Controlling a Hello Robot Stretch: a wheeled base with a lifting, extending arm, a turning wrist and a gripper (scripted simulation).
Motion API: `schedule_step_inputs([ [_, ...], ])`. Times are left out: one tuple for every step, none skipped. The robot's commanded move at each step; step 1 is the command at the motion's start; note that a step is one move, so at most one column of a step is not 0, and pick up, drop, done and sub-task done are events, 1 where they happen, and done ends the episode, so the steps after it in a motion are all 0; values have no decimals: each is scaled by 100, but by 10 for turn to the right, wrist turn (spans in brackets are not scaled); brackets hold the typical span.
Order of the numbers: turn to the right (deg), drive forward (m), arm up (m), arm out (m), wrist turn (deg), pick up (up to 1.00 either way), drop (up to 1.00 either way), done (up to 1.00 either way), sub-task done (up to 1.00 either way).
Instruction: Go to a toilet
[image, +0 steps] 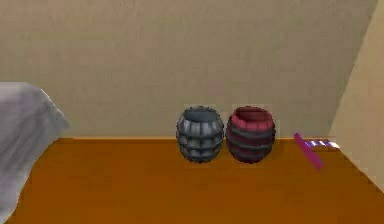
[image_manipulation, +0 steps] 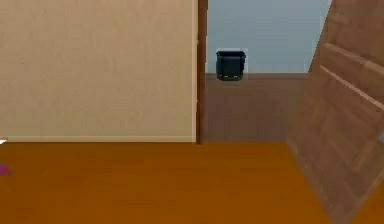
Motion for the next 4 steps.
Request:
schedule_step_inputs([
  [450, 0, 0, 0, 0, 0, 0, 0, 0],
  [450, 0, 0, 0, 0, 0, 0, 0, 0],
  [210, 0, 0, 0, 0, 0, 0, 0, 0],
  [0, 100, 0, 0, 0, 0, 0, 0, 0],
])
